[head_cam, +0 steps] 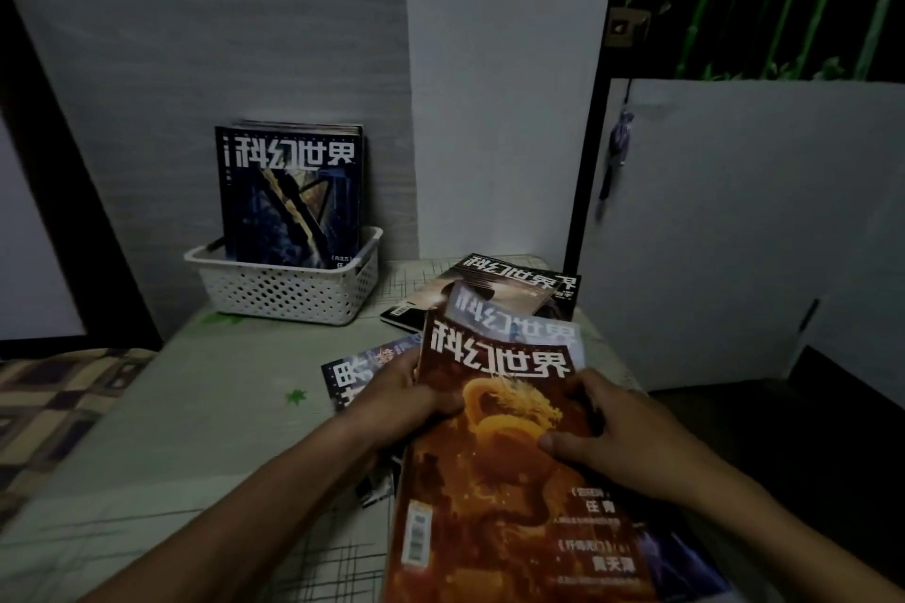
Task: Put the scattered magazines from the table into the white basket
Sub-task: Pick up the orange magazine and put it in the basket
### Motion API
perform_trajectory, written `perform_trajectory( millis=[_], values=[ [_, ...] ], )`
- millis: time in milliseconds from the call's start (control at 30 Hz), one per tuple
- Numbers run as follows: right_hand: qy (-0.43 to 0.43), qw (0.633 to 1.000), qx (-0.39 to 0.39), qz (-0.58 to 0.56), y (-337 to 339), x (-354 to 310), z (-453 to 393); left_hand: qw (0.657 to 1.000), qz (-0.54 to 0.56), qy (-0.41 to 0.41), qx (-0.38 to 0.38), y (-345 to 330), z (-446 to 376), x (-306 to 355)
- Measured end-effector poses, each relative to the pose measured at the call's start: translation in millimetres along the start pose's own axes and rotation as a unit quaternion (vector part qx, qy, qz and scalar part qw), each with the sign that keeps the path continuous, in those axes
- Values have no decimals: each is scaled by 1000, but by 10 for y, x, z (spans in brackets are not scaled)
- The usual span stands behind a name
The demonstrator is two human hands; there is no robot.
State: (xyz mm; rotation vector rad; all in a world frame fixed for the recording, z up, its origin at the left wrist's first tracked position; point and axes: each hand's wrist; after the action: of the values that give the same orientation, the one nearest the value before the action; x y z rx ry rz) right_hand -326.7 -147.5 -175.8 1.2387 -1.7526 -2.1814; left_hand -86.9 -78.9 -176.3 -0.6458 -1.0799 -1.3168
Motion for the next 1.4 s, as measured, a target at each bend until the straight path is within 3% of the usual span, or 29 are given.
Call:
perform_trajectory(
  millis=[133, 233, 334, 434, 534, 600, 667, 800, 900, 1001, 1067, 1167, 1301, 1401],
  values=[
    [-52, 987, 64, -138, -67, -21, -67, 992, 100, -80, 10, -17, 92, -67],
    [-113, 931, 104, -331, -42, 24, -159, 980, 148, -128, 24, 30, 171, -110],
    [-90, 876, 109, -461, -53, -61, -291, 973, 125, -183, 61, 88, 256, -122],
    [-79, 873, 141, -460, -181, -237, -410, 960, -13, -233, 154, 152, 331, -103],
    [-69, 879, 182, -435, -303, -385, -507, 908, -109, -310, 261, 282, 420, -27],
    [-38, 902, 202, -379, -307, -512, -538, 917, -26, -349, 194, 402, 514, 24],
    [0, 902, 190, -387, -269, -654, -554, 921, 62, -364, 123, 567, 615, 60],
    [90, 895, 36, -436, -141, -886, -576, 898, 163, -392, 111, 954, 748, 201],
    [132, 884, 41, -447, -229, -1058, -660, 913, 89, -344, 199, 1190, 729, 52],
    [139, 867, 77, -472, -427, -1168, -766, 951, 69, -238, 187, 1325, 659, -417],
    [136, 869, 81, -469, -514, -1244, -849, 955, 65, -211, 199, 1405, 660, -559],
    [184, 867, 122, -447, -442, -1494, -1130, 917, 5, -263, 299, 1702, 599, -304],
    [282, 841, 202, -416, -86, -1973, -1560, 868, -1, -336, 366, 2093, 403, 412],
    [307, 833, 244, -391, 49, -2197, -1947, 839, -21, -352, 414, 2337, 132, 879]
  ],
)
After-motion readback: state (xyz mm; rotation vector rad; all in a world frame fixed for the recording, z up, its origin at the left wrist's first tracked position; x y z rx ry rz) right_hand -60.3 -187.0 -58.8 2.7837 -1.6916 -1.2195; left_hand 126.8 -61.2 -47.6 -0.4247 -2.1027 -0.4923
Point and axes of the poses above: each hand's wrist, its own z-axis away from the middle knuckle, its own y-axis out of the back of the hand, x = y × z, and after that the axes turned 10 degrees about y, right-handed
